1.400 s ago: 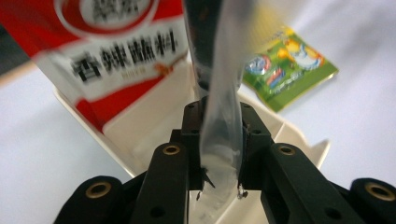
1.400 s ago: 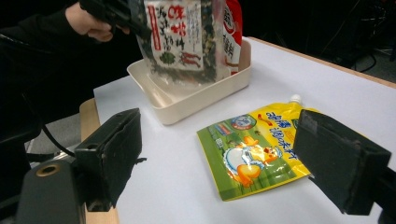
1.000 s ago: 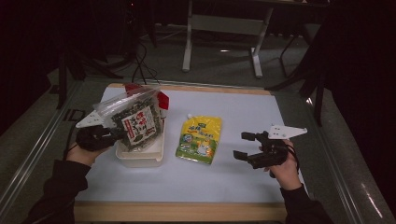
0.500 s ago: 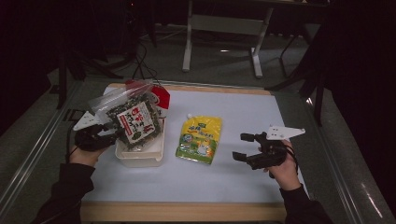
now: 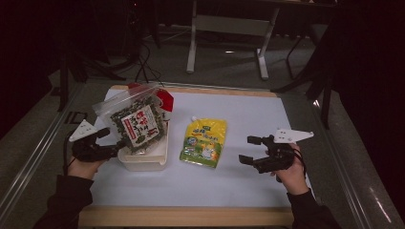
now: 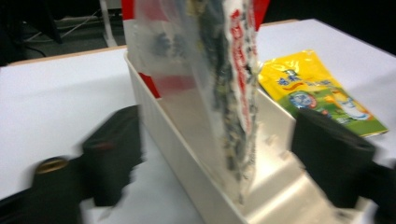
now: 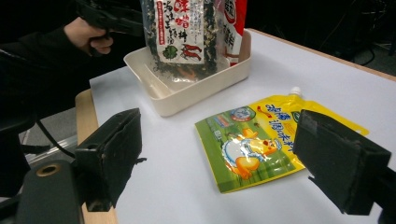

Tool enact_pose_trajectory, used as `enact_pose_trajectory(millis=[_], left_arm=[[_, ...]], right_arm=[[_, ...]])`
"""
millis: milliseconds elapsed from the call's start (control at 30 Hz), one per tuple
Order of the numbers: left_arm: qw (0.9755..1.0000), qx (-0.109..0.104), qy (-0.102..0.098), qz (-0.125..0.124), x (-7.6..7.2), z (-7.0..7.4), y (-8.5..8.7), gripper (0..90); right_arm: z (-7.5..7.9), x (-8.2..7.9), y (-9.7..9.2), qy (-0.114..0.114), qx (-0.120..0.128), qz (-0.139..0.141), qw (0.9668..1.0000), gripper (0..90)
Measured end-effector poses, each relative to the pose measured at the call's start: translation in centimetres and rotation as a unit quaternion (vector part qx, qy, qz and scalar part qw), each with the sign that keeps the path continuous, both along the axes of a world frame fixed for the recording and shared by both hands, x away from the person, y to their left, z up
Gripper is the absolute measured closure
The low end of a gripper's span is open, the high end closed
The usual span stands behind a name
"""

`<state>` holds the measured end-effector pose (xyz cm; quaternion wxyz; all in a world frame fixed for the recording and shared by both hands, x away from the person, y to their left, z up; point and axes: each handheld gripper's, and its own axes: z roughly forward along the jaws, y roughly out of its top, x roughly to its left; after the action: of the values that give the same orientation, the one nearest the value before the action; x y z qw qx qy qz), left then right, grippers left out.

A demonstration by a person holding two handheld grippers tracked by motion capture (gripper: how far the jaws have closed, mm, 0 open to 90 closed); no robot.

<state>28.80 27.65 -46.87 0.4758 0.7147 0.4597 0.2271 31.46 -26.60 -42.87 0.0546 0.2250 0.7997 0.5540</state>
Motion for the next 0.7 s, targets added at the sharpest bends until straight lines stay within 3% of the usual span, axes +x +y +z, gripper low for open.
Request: enact_pose_trajectory(millis=[133, 333, 433, 700], left_arm=[[1.0, 0.006, 0.006, -0.006, -1.2, -0.1, -0.7, 2.1], [1.0, 0.002, -0.008, -0.005, -3.4, -0.1, -1.4, 1.5], [0.9999, -0.004, -0.006, -0.007, -4.5, -0.2, -1.7, 1.5], [0.999, -0.002, -0.017, -0.042, -7.3, 0.3, -4.1, 1.5]], right_arm=[[0.0, 0.0, -0.1, -0.002, -0.002, -0.002, 1.0, 15.5], [-0.2, 0.1, 0.0, -0.002, -0.004, 0.005, 1.0, 18.6], [-0.2, 0.2, 0.0, -0.001, -0.006, 0.012, 0.9999, 18.6], [-0.3, 0.6, -0.1, 0.002, -0.001, 0.001, 1.0, 18.6]])
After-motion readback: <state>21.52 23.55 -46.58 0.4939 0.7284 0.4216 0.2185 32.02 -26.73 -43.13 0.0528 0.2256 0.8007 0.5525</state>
